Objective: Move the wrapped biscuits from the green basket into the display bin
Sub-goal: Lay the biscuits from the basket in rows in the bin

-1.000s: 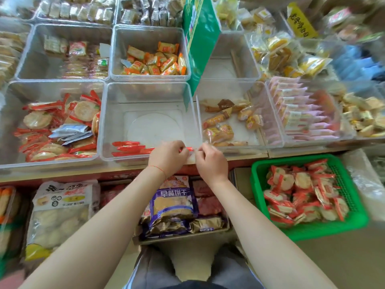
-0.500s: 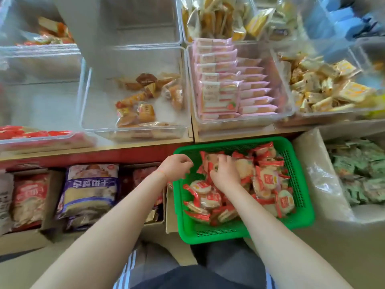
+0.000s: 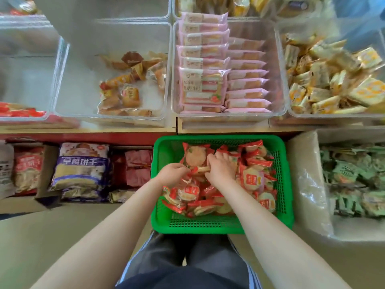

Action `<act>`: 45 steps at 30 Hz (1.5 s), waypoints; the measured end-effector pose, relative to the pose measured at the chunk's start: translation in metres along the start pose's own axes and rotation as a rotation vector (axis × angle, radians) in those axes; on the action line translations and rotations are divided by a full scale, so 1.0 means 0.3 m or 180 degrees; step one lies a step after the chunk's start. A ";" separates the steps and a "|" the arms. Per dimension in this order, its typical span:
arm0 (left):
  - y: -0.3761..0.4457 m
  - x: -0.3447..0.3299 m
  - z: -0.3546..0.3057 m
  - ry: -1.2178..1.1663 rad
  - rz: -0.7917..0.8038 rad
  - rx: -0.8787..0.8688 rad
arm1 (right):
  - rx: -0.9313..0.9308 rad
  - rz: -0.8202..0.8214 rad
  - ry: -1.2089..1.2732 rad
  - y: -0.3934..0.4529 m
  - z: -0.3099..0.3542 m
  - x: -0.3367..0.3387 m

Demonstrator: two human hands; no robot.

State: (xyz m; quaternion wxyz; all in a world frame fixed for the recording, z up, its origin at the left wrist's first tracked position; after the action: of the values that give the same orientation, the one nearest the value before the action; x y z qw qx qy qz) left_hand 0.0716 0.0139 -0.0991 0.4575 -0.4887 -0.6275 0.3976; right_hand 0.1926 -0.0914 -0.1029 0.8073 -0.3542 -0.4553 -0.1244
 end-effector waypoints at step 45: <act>0.175 0.025 0.180 -0.2435 0.0024 0.0506 | -0.0462 -0.0105 0.1251 0.003 0.015 -0.063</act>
State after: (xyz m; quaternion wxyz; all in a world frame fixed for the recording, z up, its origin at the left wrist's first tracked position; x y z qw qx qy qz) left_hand 0.0321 0.0292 -0.1617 0.2255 -0.2705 -0.7182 0.6001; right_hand 0.1796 -0.0901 -0.1174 0.8508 -0.3729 -0.2847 -0.2368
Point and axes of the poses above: each hand's wrist, its own y-axis towards the middle knuckle, its own x-axis out of the back of the hand, z = x × y, the point moved 10 cm from there along y, towards the middle knuckle, and after that the axes turned 12 degrees about x, right-handed, at the moved point
